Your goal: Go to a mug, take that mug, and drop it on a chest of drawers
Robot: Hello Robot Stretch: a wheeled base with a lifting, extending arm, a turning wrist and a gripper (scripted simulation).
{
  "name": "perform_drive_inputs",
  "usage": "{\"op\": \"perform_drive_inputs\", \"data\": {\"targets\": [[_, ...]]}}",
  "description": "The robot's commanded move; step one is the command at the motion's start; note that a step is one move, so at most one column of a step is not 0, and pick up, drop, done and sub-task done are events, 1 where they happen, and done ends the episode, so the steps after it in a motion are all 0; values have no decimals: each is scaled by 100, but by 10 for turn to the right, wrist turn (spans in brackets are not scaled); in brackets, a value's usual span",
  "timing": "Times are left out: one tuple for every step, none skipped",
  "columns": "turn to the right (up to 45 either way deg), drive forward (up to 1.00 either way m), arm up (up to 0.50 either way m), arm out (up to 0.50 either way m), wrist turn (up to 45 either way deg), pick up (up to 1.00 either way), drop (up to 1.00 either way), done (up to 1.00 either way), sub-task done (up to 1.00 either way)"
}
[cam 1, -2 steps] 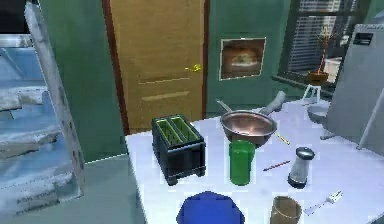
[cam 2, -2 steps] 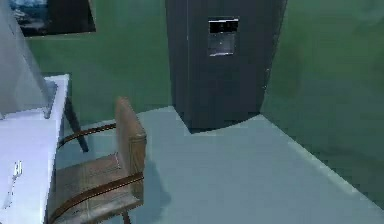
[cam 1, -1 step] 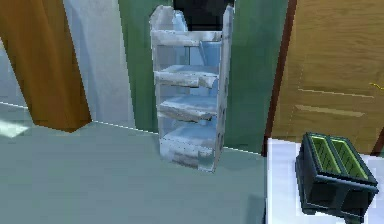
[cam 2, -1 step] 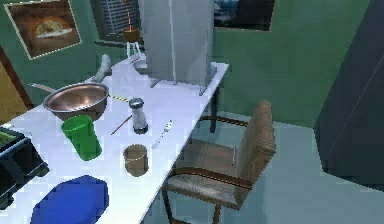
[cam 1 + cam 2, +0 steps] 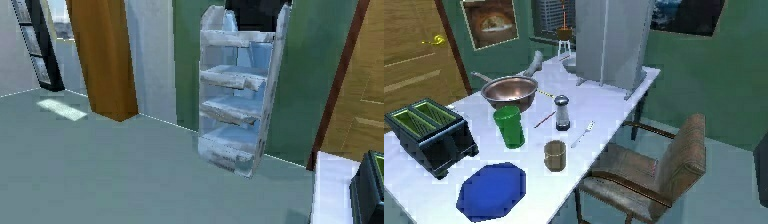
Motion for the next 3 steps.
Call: {"op": "perform_drive_inputs", "data": {"targets": [[0,0,50,0,0,0,0,0,0],[0,0,38,0,0,0,0,0,0],[0,0,0,24,0,0,0,0,0]]}}
